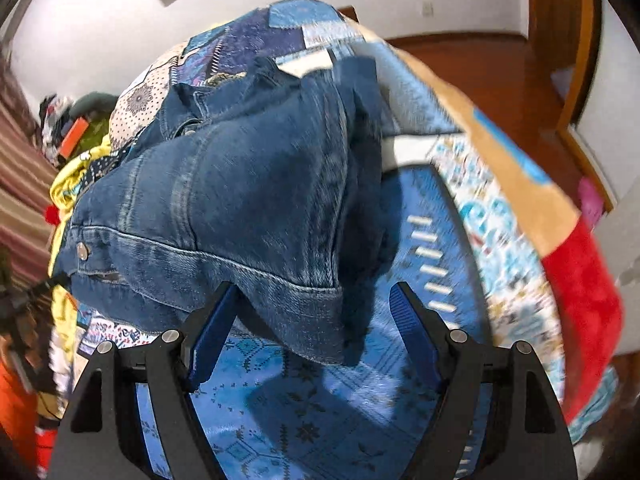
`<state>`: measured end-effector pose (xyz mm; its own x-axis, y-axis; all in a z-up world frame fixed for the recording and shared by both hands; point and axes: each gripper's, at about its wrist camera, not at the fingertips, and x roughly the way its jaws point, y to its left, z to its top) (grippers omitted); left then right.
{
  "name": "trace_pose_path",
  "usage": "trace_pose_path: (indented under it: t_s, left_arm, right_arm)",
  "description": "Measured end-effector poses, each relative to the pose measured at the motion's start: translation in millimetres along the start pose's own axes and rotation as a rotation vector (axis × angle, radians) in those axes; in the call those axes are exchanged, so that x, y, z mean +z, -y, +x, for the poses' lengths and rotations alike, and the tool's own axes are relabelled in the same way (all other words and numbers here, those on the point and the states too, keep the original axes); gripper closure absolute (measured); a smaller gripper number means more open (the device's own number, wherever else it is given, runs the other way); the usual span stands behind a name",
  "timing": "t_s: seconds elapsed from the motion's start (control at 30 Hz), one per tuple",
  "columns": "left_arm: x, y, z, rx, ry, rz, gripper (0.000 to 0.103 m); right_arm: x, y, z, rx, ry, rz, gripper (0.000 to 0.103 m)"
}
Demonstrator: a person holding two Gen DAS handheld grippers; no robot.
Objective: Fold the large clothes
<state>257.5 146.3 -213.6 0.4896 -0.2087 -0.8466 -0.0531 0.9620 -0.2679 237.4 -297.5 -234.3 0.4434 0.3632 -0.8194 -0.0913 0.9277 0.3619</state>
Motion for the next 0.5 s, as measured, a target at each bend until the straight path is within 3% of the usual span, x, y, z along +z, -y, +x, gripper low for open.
trace_pose_path:
  t_s: [0.1, 0.2, 0.27, 0.33, 0.5]
  left_arm:
    - [0.9, 10.9, 0.1, -0.002, 0.014, 0.033, 0.063]
    - [1.4, 22.1, -8.8, 0.051, 0.054, 0.082, 0.075]
    - [1.4, 25.6, -14.7, 0.067, 0.069, 0.099, 0.086]
    - [2.4, 27.3, -22.9, 0.072, 0.086, 0.109, 0.091]
    - [14.3, 25.3, -40.6, 0.044, 0.136, 0.089, 0.095]
  right_arm:
    - [-4.3, -8.0, 8.9, 0.048, -0.051, -0.020, 0.054]
    - [-8.9, -18.5, 8.6, 0.002, -0.037, -0.080, 0.066]
    - [-8.4, -19.0, 4.7, -0.001, -0.038, -0.085, 0.084]
    - [-7.3, -16.2, -0.8, 0.030, -0.039, -0.075, 0.090]
    - [-3.1, -30.7, -25.1, 0.024, 0.001, -0.170, 0.092]
